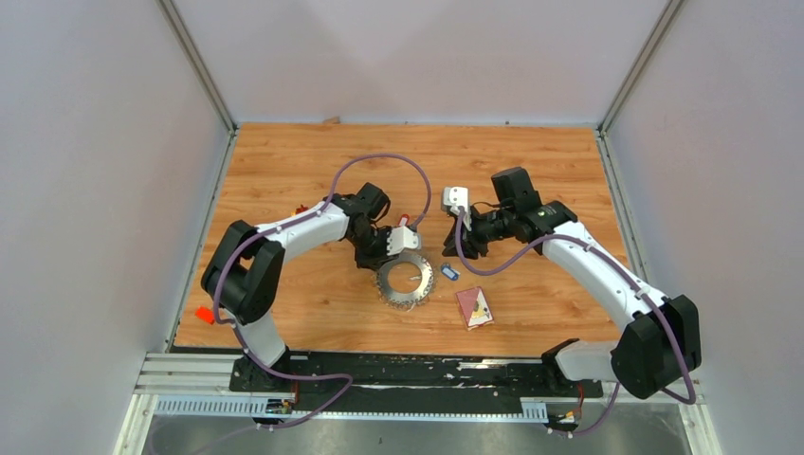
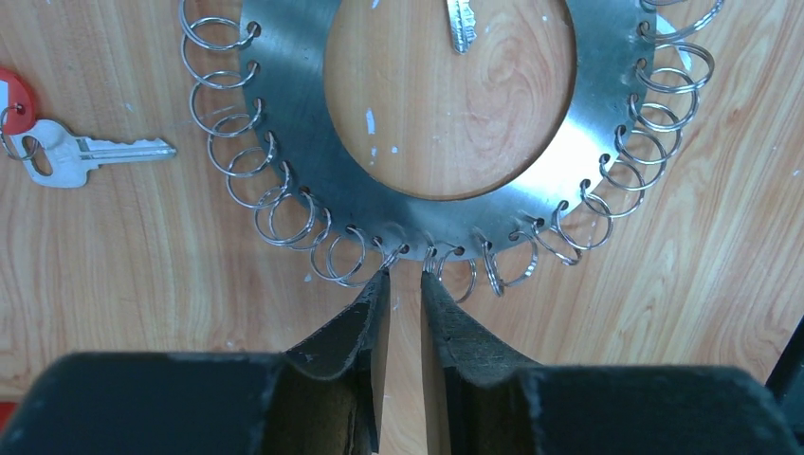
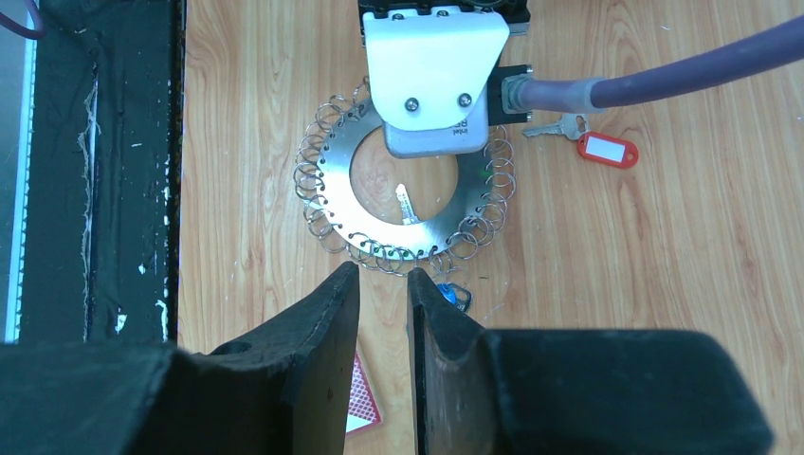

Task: Put the keys on the keyring

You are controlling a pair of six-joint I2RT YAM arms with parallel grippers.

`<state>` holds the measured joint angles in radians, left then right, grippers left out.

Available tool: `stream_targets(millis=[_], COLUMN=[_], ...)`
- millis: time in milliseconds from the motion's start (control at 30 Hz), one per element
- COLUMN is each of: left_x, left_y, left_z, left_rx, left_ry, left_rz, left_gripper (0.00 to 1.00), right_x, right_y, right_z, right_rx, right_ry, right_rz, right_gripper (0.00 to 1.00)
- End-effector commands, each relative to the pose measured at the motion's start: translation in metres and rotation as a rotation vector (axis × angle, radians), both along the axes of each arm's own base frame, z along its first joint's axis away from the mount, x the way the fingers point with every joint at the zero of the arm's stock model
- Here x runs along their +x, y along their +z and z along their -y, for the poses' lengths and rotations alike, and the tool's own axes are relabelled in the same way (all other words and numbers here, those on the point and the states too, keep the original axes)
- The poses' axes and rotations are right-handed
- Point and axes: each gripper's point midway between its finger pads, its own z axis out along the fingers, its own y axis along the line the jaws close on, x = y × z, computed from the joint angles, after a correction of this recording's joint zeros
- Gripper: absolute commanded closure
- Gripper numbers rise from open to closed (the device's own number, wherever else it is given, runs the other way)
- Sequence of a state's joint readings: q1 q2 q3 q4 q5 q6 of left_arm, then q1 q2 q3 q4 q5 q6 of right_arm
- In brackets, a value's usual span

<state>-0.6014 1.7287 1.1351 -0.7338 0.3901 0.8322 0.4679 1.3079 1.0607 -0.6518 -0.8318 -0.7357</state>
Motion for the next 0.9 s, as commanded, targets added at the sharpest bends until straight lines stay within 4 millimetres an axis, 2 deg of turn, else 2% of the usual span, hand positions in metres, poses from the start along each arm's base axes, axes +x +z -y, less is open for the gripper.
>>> stream_targets(millis=[0, 400, 667, 867], left_x=[0.009, -0.001, 0.002, 0.004], left_y=[0.005, 0.003, 0.005, 0.014], left_z=[0.007, 0.002, -0.008, -0.013], left_rx=[-0.018, -0.007, -0.001, -0.038], left_ry=[0.02, 0.01, 0.02, 0.033], left_rz=[0.0, -0.022, 0.021, 0.034], left_gripper=[0.75, 0.77, 0.6, 0.63], right_x=[0.0, 0.001, 0.0, -0.001], right_y=[0.004, 0.001, 0.0, -0.002], right_z=[-0.003, -0.003, -0.003, -0.004], right_rx=[0.021, 0.012, 0.007, 0.004], right_ry=[0.028, 0.029, 0.031, 0.036], right_rz=[0.012, -0.001, -0.01, -0.022], right_gripper=[0.74, 0.74, 0.74, 0.74])
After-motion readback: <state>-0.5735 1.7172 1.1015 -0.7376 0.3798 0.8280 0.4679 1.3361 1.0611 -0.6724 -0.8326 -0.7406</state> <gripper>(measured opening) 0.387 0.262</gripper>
